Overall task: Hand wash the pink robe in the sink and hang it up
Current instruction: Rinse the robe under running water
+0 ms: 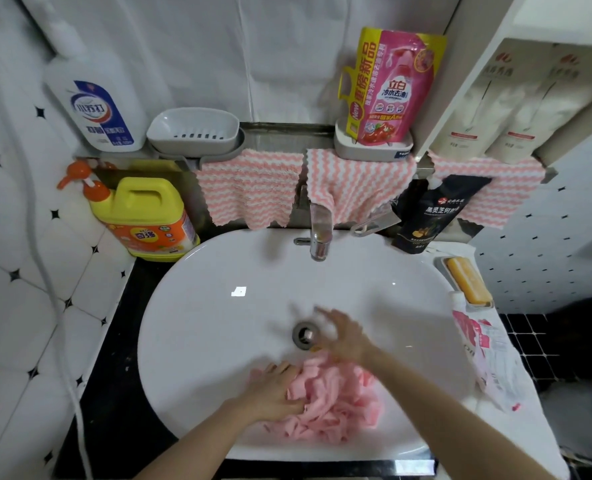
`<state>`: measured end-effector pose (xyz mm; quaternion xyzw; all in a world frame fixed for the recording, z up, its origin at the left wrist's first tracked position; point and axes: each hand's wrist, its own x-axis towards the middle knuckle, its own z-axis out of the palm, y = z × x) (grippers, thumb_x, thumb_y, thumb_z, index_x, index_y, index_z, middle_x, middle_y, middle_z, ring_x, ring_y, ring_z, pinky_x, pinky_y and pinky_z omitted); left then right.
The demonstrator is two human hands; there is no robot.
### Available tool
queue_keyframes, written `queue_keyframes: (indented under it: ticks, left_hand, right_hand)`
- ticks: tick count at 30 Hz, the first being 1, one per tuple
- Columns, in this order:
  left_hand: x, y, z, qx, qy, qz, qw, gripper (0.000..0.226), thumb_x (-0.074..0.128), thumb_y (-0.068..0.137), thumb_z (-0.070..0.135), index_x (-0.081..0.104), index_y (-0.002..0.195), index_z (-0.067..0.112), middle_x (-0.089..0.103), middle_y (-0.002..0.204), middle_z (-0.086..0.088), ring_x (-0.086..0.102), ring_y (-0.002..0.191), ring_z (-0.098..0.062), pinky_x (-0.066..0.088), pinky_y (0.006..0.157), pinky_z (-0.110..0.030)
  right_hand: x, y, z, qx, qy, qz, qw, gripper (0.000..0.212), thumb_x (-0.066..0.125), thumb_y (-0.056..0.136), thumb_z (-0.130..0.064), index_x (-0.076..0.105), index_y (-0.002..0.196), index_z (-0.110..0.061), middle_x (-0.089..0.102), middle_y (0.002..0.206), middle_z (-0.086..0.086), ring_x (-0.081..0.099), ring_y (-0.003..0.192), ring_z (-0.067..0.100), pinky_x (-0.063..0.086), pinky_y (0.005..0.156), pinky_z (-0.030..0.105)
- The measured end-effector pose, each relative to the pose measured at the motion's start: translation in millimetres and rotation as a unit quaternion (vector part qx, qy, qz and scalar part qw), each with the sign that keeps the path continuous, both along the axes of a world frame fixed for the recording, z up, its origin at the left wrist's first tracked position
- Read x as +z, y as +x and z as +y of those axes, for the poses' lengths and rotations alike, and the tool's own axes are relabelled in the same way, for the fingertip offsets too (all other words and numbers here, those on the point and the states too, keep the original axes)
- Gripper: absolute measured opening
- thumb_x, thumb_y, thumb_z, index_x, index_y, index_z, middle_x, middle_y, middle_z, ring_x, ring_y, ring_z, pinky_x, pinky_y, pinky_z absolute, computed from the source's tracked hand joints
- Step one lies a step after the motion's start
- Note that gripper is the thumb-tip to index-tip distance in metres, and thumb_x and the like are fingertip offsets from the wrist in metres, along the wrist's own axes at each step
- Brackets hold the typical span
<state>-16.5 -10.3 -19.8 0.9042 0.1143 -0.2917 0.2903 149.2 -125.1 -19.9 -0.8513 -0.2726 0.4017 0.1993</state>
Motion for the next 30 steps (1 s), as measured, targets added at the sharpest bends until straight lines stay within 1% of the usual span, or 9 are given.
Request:
queue_keyframes:
  ticks: [3,6,10,13,15,18,22,27,30]
  left_hand:
    - [2.1,0.8,-0.7,0.011,-0.096,0.056,0.994,0.112,0.059,0.067,0.073,0.004,0.151,0.022,0.006,0.155,-0.001,0.006,0.143,-0.026,0.015,0.116,-0.044]
    - [-16.4,-0.3,-18.0,0.008,-0.058,0.047,0.997,0.137,0.063,0.051,0.079,-0.021,0.147,0.027,-0.029,0.153,0.002,-0.025,0.141,-0.020,0.000,0.118,-0.049]
    - [-54.6,-2.5,-36.1,0.041,0.068,-0.021,0.997,0.117,0.038,0.059,0.078,-0.006,0.151,0.020,0.000,0.158,-0.001,0.007,0.143,-0.021,0.014,0.115,-0.041]
    - [-56.5,3.4,-35.9,0.082,0.108,-0.107,0.985,0.084,0.020,0.068,0.055,0.021,0.146,0.023,0.030,0.142,0.007,0.031,0.124,-0.018,0.027,0.103,-0.032]
    - [-53.9,8.4,-35.6,0.107,0.108,-0.119,0.981,0.077,0.013,0.067,0.054,0.034,0.135,0.025,0.039,0.129,0.008,0.037,0.115,-0.015,0.031,0.094,-0.028]
    - [-62.5,12.4,-33.7,0.142,0.104,-0.113,0.978,0.062,0.024,0.070,0.050,0.043,0.123,0.024,0.048,0.111,0.006,0.046,0.102,-0.015,0.037,0.083,-0.029]
    - [-67.6,14.6,-27.4,0.171,0.082,-0.192,0.963,0.035,0.040,0.062,0.037,0.047,0.093,0.025,0.053,0.078,0.008,0.056,0.066,-0.010,0.045,0.054,-0.023]
    - [-73.5,18.1,-21.0,0.175,0.053,-0.205,0.962,0.024,0.043,0.066,0.035,0.047,0.087,0.025,0.055,0.075,0.009,0.057,0.064,-0.011,0.048,0.049,-0.022]
    - [-79.5,20.1,-18.2,0.174,0.045,-0.214,0.960,0.021,0.044,0.073,0.036,0.055,0.083,0.021,0.057,0.074,0.008,0.059,0.063,-0.012,0.046,0.050,-0.024]
  right_hand:
    - [-15.8,-29.9,-18.9,0.138,-0.106,0.004,0.985,0.062,0.033,0.091,-0.069,0.017,0.147,-0.048,-0.003,0.161,-0.002,0.002,0.147,0.026,0.004,0.117,0.045]
    - [-7.3,-35.9,-33.0,0.068,-0.041,0.084,0.993,0.106,0.020,0.050,-0.101,0.013,0.144,-0.053,0.002,0.160,-0.010,0.012,0.147,0.023,0.007,0.118,0.044]
    - [-14.1,-57.3,-36.0,0.088,-0.086,-0.017,0.992,0.123,0.014,0.040,-0.102,0.003,0.148,-0.046,0.002,0.159,-0.014,0.026,0.136,0.030,0.023,0.111,0.043]
    - [-28.4,-61.1,-35.9,0.064,-0.064,-0.072,0.993,0.110,0.011,0.051,-0.098,0.003,0.148,-0.046,0.015,0.155,-0.010,0.033,0.129,0.028,0.028,0.108,0.041]
    - [-34.2,-59.5,-33.9,0.052,-0.029,-0.082,0.995,0.090,0.027,0.068,-0.087,0.006,0.147,-0.048,0.023,0.149,-0.007,0.034,0.129,0.024,0.028,0.108,0.041]
    - [-44.4,-61.9,-26.9,0.074,-0.007,-0.124,0.990,0.085,0.032,0.068,-0.066,0.012,0.146,-0.042,0.032,0.138,-0.008,0.036,0.124,0.016,0.031,0.106,0.036]
    - [-51.4,-58.0,-19.6,0.022,0.018,-0.084,0.996,0.091,0.030,0.062,-0.071,0.024,0.146,-0.035,0.041,0.127,-0.007,0.045,0.115,0.012,0.035,0.098,0.025]
    - [-49.2,-52.6,-12.9,0.035,-0.013,-0.125,0.991,0.089,0.015,0.062,-0.072,0.035,0.139,-0.031,0.049,0.119,-0.003,0.054,0.107,0.016,0.043,0.088,0.029]
    - [-64.5,-51.4,-13.7,0.037,-0.036,-0.147,0.988,0.070,0.027,0.068,-0.069,0.052,0.119,-0.027,0.054,0.103,-0.001,0.060,0.090,0.021,0.049,0.074,0.037]
